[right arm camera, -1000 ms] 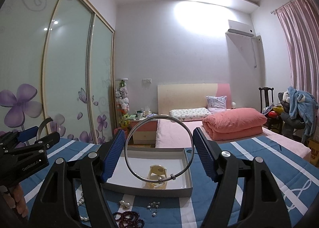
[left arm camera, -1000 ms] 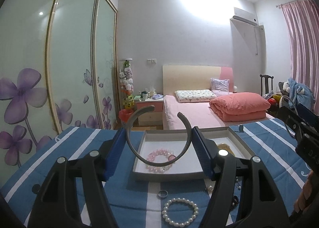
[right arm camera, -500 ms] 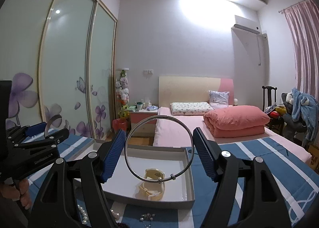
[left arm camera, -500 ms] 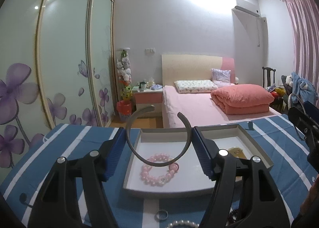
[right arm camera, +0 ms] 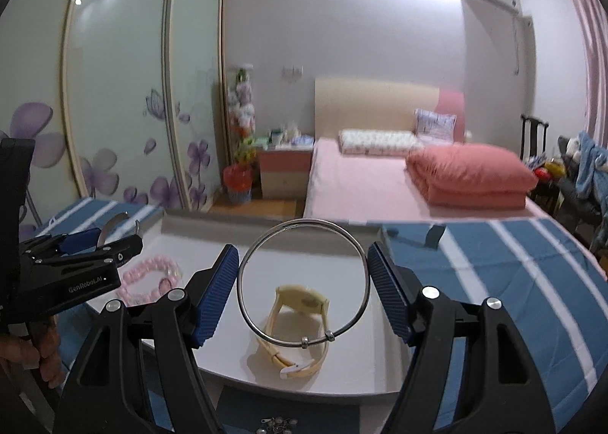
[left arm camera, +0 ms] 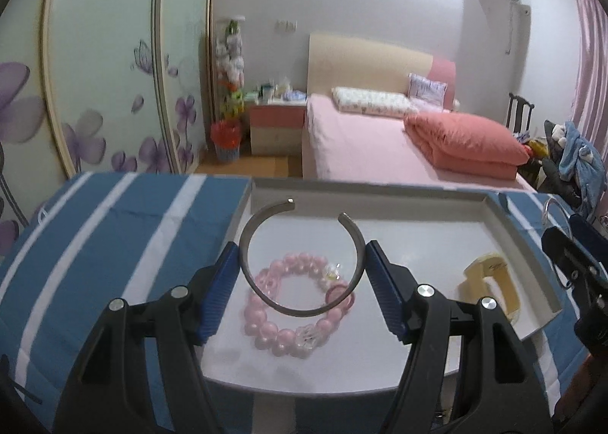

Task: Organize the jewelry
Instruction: 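Lower both tools into the tray and open them to release the bangles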

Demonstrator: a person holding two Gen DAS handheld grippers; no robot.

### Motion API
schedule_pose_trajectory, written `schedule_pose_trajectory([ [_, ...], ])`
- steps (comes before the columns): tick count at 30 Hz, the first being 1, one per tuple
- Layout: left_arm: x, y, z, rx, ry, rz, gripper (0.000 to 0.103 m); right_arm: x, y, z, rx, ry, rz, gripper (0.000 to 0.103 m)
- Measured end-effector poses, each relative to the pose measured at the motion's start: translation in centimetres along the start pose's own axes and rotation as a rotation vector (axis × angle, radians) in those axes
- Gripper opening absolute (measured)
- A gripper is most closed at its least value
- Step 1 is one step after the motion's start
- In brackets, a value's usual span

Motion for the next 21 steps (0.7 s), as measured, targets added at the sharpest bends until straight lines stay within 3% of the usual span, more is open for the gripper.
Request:
schedule_pose_trajectory([
  [9, 2.4, -1.0, -0.5, -0.003, 0.019, -0.065, 0.066, 1.6, -0.9, -1.2, 0.008, 0.043, -0.084, 0.071],
  [11, 3.1, -1.3, -0.6, -0.006, 0.024, -0.092, 0.066, 1.7, -0.8, -1.4, 0.001, 0.047, -0.085, 0.071],
  [14, 3.4, -1.4, -0.9, -0.018, 0.025, -0.11, 0.066, 1.7, -0.6, -1.3, -0.006, 0.046, -0.079, 0.083],
  [21, 3.1, -1.3, -0.7, -0.012, 0.009, -0.098, 0.068, 1.3, -0.1, -1.3, -0.008, 0.045, -0.053, 0.083],
])
Point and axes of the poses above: each gripper's, at about its wrist camera, not at the fingertips, and x roughly the way its jaws point, z to its right, y to its top, the point moved 7 cm from there along x, roughly the way its jaws point, and after that the axes turned 15 degrees about -x, right-handed, at the moved point
